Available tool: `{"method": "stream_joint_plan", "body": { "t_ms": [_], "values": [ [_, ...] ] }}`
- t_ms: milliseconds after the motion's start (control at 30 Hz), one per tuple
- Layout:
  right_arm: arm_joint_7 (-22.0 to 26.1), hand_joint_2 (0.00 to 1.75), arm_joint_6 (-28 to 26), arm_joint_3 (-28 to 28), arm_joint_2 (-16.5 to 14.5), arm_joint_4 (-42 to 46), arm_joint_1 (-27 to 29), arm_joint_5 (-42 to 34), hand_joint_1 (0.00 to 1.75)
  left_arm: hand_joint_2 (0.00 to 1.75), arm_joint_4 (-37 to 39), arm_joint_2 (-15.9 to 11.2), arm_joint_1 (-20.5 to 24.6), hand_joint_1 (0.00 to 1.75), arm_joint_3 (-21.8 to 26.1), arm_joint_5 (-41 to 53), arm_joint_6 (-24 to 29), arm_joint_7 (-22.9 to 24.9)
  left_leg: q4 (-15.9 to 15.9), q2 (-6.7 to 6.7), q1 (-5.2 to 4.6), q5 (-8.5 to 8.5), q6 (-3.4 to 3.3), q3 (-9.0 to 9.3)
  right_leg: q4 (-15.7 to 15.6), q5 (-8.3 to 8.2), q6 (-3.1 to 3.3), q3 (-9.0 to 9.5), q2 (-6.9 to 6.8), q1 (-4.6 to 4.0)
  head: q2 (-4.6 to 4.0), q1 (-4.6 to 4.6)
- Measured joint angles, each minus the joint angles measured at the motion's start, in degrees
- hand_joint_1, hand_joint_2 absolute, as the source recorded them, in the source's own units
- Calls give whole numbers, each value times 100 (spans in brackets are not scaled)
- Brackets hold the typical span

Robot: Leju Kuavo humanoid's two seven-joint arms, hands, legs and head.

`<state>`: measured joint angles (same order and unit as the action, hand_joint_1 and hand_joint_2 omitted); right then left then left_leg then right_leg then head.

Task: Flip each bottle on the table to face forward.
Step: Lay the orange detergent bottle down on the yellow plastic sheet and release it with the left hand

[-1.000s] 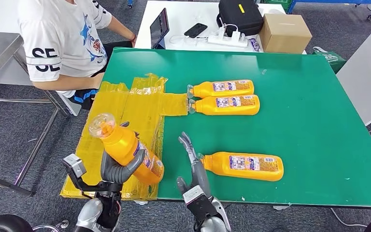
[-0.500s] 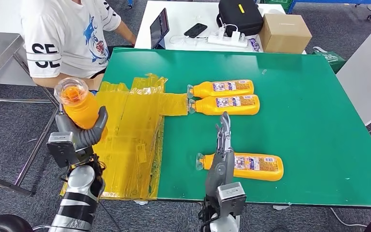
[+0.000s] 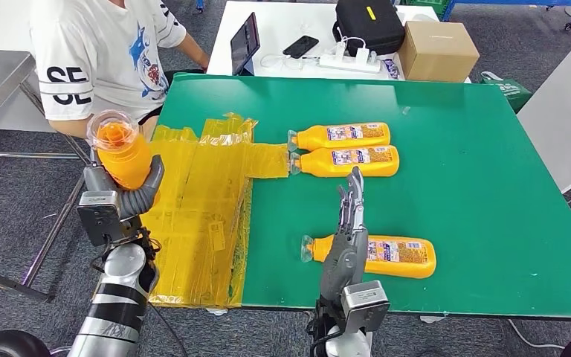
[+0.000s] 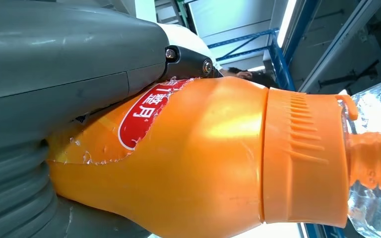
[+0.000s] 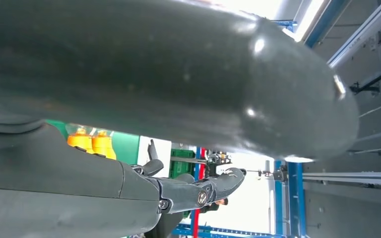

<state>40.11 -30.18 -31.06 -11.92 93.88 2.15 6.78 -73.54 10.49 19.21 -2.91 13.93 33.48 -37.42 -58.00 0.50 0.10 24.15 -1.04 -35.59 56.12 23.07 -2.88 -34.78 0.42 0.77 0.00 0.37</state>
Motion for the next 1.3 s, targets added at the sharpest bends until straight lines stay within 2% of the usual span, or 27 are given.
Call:
{"method": "stream_joint_plan", "body": {
  "t_ms": [833, 867, 933, 1000, 1067, 1133, 1167, 1300],
  "values": [
    [-4, 0, 32, 18, -2, 15, 0, -19, 0, 175, 48, -5, 12, 175, 53, 44, -42, 37, 0, 0, 0, 0, 0, 0, 0, 0, 0, -2, 0, 0, 0, -1],
    [-20, 0, 144, 19, -2, 4, -6, -90, 0, 175, 95, -57, 56, 175, 28, 182, -169, 175, 0, 0, 0, -1, 0, 0, -1, 0, 0, -5, 0, 0, 0, 0],
    [-51, 0, 621, 31, -14, -138, -71, -302, 0, 175, 604, -356, 396, 175, -233, 1005, -706, 636, 0, 5, 1, -6, 1, -1, -1, 0, 2, -9, -1, -2, 0, 4],
    [-52, 0, 1122, 52, -68, -408, -154, -450, 0, 175, 1598, -839, 879, 175, -749, 2697, -1087, 855, 2, -3, 2, -11, 10, 2, 5, -8, 11, -9, 9, -4, 0, 0],
    [-38, 0, 1316, 75, -129, -610, -183, -484, 0, 175, 2449, -1206, 1133, 175, -1162, 4550, -997, 737, 2, -35, 3, -16, 23, 3, 13, -23, 25, -20, 38, -4, 0, -4],
    [-33, 0, 1356, 108, -153, -729, -188, -486, 0, 175, 2966, -1395, 1248, 175, -1366, 5539, -879, 689, 2, -56, 4, -20, 29, -1, 16, -31, 34, -33, 56, -5, 0, 1],
    [-31, 0, 1366, 123, -159, -779, -189, -482, 0, 175, 3151, -1454, 1298, 175, -1438, 5580, -865, 693, 2, -57, 4, -20, 29, -3, 16, -32, 36, -36, 56, -5, 0, 2],
    [-28, 0, 1377, 163, -182, -903, -197, -476, 0, 175, 3625, -1609, 1452, 175, -1639, 4812, -862, 729, 2, -45, 6, -20, 29, -10, 15, -30, 37, -37, 51, -7, 0, 1]
  ]
}}
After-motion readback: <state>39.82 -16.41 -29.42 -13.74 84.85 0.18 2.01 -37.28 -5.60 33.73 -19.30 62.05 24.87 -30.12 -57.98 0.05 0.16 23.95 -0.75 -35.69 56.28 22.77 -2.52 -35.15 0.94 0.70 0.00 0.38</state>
